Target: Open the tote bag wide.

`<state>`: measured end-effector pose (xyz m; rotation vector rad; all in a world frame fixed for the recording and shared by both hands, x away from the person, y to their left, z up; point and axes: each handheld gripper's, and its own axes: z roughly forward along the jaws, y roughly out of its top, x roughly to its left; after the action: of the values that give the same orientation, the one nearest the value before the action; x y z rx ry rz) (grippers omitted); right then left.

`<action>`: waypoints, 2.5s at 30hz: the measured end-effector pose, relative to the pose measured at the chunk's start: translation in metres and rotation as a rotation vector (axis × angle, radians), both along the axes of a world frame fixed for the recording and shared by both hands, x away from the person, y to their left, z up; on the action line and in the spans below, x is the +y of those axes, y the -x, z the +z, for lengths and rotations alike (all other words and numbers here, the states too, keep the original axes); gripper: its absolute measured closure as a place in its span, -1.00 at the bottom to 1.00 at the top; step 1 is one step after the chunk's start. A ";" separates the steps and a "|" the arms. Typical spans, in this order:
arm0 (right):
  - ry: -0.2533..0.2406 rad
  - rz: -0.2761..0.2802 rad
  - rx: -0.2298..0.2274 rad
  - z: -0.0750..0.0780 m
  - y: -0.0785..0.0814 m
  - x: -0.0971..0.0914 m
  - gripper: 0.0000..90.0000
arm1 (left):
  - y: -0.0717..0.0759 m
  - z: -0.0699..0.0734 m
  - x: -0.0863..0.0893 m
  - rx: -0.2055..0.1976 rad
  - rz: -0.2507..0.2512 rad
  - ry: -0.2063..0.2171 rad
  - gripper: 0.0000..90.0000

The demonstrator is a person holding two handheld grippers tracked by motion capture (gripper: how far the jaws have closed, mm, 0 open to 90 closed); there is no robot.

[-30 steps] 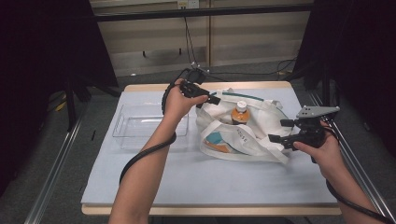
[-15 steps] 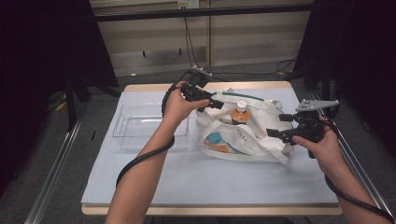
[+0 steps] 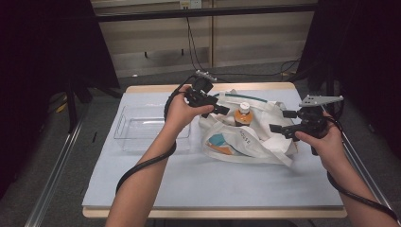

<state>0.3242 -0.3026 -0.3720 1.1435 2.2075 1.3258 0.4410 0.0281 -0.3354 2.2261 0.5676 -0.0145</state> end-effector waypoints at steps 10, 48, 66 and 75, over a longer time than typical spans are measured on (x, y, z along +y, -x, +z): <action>0.019 -0.024 -0.019 0.008 -0.010 -0.001 -0.58 | 0.008 0.000 0.002 -0.002 -0.018 0.009 -0.33; 0.042 -0.106 0.002 0.001 -0.043 -0.013 -0.42 | 0.018 -0.022 -0.012 0.015 -0.090 -0.002 -0.28; 0.060 -0.104 0.009 -0.005 -0.050 -0.008 -0.19 | 0.026 -0.025 -0.011 0.016 -0.114 0.023 -0.27; 0.061 -0.127 0.026 -0.009 -0.053 -0.008 -0.07 | 0.028 -0.032 -0.012 0.013 -0.126 0.003 -0.14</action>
<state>0.3775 -0.3108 -0.3812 1.2625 2.1384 1.1904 0.4125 0.0162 -0.3675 2.2575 0.4327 -0.0948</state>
